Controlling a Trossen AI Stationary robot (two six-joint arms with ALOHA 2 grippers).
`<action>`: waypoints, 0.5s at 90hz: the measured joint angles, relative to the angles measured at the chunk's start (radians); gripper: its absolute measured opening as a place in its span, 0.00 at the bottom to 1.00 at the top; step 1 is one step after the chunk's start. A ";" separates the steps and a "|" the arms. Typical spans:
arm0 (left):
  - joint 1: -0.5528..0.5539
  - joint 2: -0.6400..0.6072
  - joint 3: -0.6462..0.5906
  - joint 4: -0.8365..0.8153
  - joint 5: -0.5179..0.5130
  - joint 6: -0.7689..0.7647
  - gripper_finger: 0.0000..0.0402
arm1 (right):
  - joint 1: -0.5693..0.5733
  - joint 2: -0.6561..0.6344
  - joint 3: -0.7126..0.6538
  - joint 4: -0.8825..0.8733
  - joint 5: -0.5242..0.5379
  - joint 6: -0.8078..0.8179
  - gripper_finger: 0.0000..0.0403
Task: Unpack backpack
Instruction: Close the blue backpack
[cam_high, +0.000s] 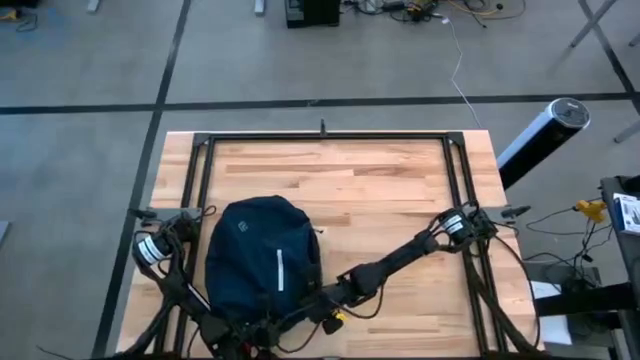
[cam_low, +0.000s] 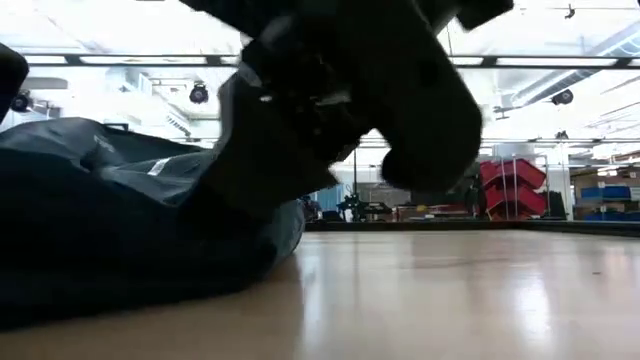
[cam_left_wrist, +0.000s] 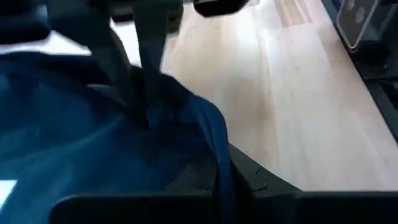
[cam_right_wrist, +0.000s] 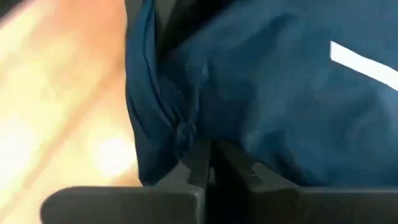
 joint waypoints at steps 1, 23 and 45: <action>0.000 0.000 0.000 -0.003 0.000 -0.004 0.00 | 0.002 -0.005 0.000 -0.009 0.008 -0.001 0.01; -0.001 0.000 -0.006 -0.026 -0.001 -0.032 0.00 | 0.051 -0.087 0.000 -0.085 0.100 -0.019 0.00; 0.000 0.000 -0.011 -0.020 -0.001 -0.034 0.00 | 0.049 -0.061 0.000 -0.003 0.016 -0.020 0.01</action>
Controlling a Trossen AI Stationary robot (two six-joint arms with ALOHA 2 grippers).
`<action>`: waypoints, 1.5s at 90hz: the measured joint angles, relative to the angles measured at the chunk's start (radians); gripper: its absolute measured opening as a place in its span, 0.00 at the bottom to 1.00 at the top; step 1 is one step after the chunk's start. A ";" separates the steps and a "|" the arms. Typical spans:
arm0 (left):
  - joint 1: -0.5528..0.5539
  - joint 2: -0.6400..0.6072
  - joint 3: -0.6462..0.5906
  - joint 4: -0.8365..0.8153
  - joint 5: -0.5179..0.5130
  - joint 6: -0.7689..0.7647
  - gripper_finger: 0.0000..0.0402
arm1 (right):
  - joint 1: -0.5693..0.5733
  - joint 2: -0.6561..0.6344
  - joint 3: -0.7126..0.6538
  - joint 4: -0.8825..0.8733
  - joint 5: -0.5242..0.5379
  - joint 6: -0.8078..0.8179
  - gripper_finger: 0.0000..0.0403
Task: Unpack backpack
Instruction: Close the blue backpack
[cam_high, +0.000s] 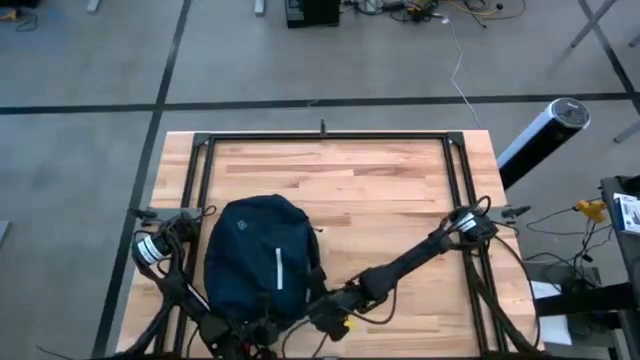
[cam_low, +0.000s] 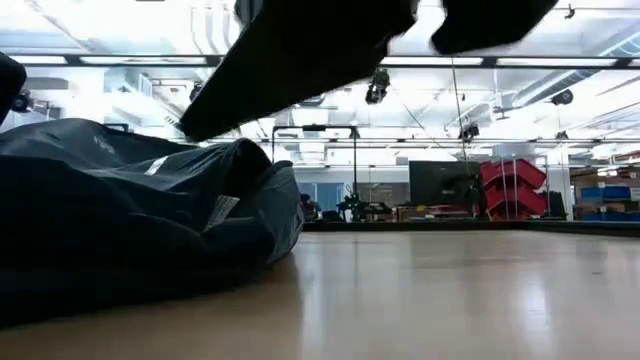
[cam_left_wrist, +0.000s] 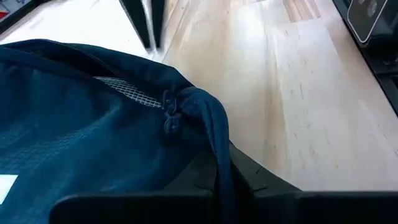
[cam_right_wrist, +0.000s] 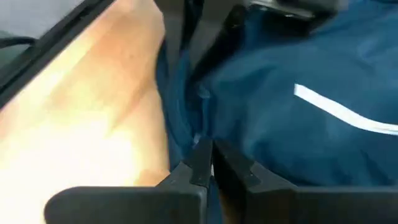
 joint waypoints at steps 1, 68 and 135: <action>0.000 0.000 0.000 0.001 0.000 0.000 0.00 | 0.000 0.005 0.000 0.008 -0.005 0.001 0.01; 0.004 0.052 -0.001 0.062 0.021 -0.012 0.00 | -0.059 0.145 0.001 0.199 -0.187 0.047 0.27; -0.005 0.052 -0.002 0.059 0.027 -0.035 0.00 | -0.048 -0.019 -0.004 -0.071 -0.050 0.035 0.01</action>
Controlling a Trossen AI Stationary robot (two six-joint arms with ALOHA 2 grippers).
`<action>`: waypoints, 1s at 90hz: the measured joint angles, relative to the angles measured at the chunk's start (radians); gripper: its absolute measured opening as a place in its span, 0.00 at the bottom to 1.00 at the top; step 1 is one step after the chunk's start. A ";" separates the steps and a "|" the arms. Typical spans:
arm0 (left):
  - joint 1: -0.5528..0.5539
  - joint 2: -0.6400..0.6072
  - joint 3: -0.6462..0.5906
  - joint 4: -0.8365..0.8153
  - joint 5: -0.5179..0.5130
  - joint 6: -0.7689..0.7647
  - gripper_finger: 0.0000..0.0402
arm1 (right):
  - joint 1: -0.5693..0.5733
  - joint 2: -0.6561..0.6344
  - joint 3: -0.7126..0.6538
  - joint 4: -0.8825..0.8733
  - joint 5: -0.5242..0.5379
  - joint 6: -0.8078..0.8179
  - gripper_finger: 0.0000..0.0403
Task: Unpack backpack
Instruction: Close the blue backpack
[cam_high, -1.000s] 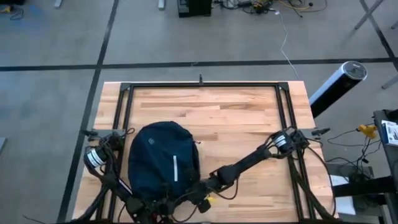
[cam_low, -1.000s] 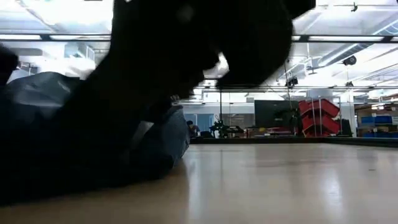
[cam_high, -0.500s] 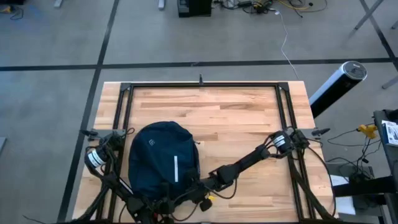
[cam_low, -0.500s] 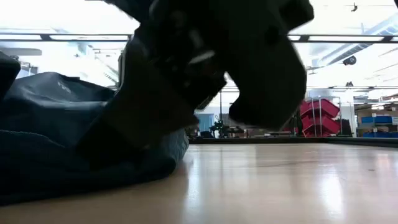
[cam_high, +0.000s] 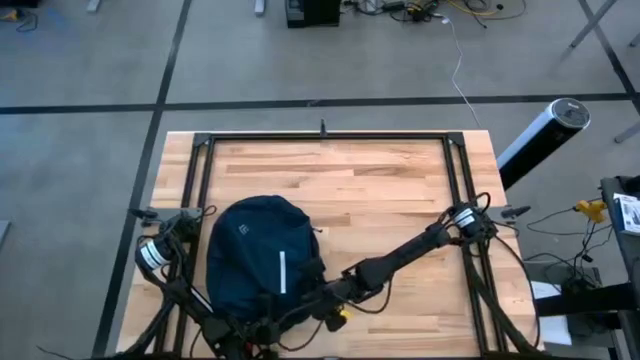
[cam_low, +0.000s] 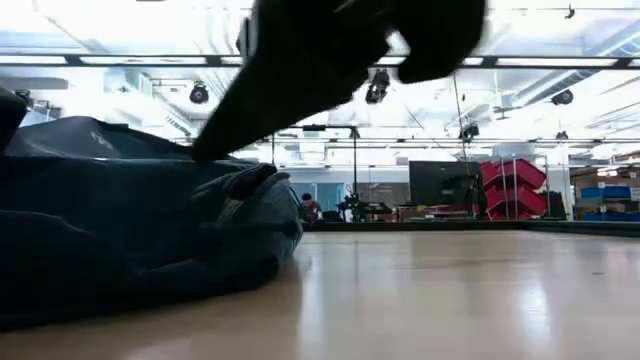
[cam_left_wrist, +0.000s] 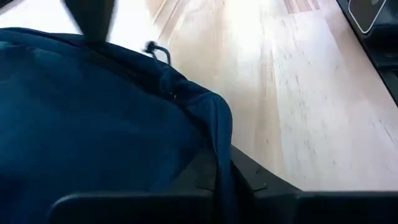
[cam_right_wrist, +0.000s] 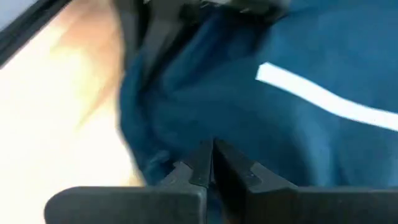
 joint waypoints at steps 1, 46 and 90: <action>0.000 0.000 0.000 0.000 0.000 0.000 0.00 | 0.001 0.000 0.000 -0.008 -0.008 0.003 0.01; -0.001 0.001 0.000 0.002 -0.003 -0.002 0.00 | 0.005 0.062 -0.011 0.069 -0.058 0.096 0.32; -0.001 0.001 0.000 0.005 -0.004 -0.005 0.00 | 0.016 0.090 -0.011 0.057 -0.010 0.141 0.06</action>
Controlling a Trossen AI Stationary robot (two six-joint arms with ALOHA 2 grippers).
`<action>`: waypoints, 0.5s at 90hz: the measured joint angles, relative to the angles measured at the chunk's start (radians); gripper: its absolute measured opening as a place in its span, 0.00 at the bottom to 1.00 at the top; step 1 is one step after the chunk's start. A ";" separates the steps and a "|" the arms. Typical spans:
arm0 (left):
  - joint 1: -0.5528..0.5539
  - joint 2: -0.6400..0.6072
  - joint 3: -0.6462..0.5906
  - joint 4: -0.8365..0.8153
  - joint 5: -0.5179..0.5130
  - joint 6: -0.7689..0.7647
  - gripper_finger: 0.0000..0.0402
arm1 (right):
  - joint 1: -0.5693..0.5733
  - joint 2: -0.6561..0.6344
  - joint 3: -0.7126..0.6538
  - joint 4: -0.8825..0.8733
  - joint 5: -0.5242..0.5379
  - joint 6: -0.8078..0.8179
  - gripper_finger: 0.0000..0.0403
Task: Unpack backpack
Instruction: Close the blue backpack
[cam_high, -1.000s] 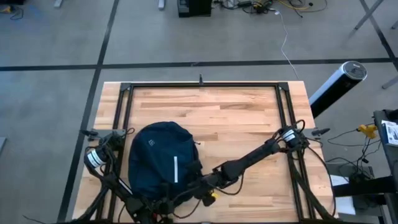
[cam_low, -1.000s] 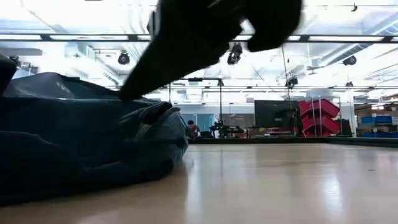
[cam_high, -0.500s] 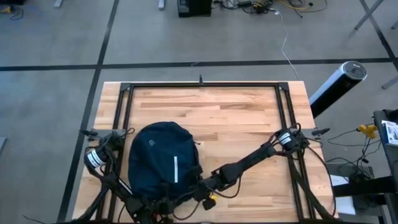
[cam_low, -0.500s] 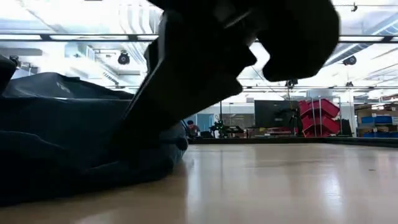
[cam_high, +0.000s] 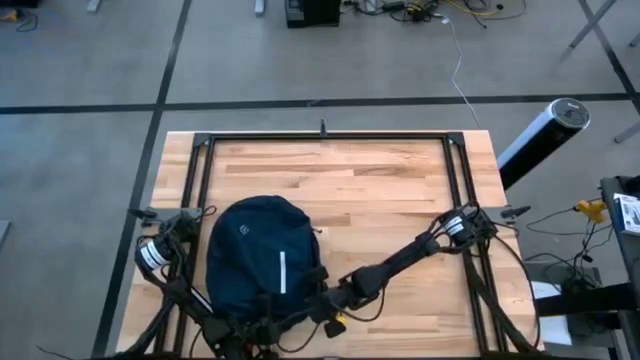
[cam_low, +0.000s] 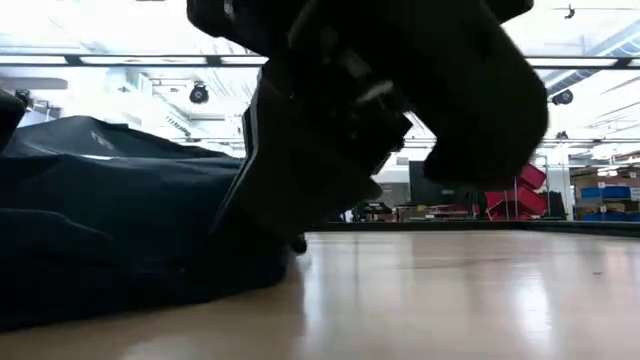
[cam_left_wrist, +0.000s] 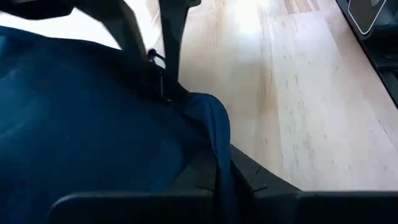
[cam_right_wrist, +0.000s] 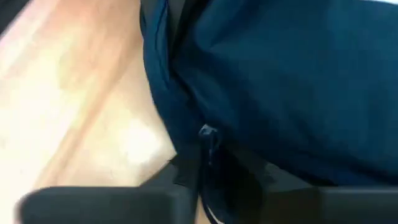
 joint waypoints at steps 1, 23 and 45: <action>0.000 0.000 0.000 0.000 0.000 0.000 0.00 | 0.001 -0.002 0.000 -0.001 0.002 -0.003 0.04; 0.000 0.000 0.000 0.002 -0.001 -0.007 0.00 | 0.015 -0.068 -0.001 -0.051 0.078 -0.013 0.01; -0.002 0.001 0.000 0.004 -0.001 -0.013 0.00 | 0.007 -0.133 -0.001 -0.199 0.182 -0.002 0.00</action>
